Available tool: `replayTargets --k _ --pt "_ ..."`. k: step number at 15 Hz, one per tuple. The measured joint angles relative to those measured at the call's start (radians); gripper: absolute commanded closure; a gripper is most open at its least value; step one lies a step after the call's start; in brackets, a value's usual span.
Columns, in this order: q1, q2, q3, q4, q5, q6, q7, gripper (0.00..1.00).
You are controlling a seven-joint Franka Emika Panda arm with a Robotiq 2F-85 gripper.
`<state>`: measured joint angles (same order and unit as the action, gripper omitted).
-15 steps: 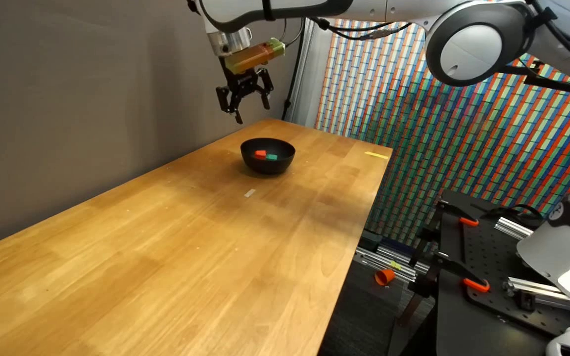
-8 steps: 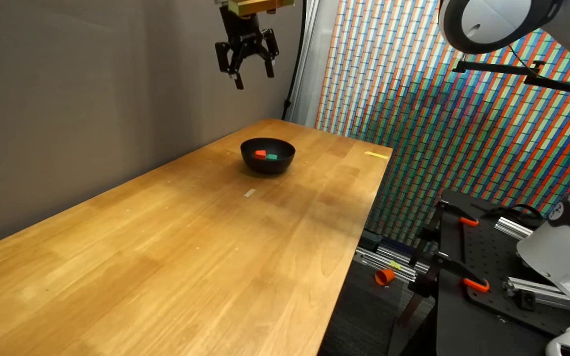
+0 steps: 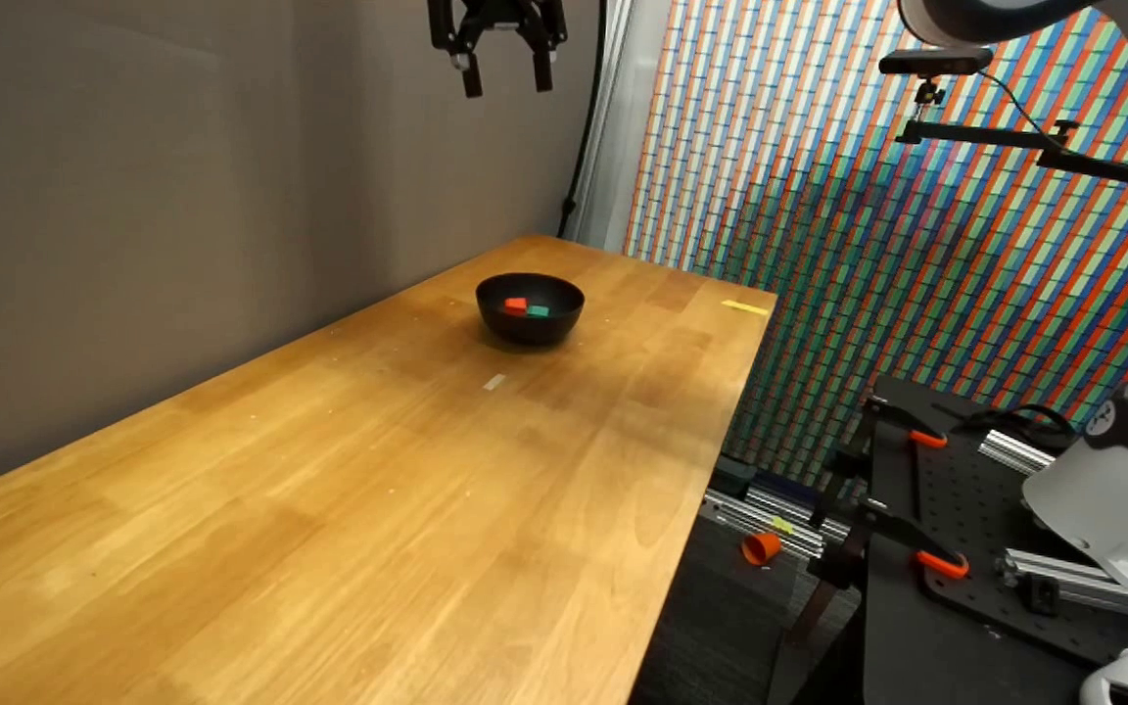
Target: Put the blocks in the bowl
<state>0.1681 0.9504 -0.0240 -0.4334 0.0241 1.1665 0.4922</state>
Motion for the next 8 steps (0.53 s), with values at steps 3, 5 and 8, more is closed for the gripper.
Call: replayTargets --k 3,5,8 --pt "-0.019 -0.039 0.020 0.000 0.050 -0.021 0.018 0.00" --pt "-0.032 -0.063 0.033 0.000 0.082 -0.029 0.034 0.00" --pt "-0.045 -0.093 0.043 -0.001 0.107 -0.043 0.054 0.00"
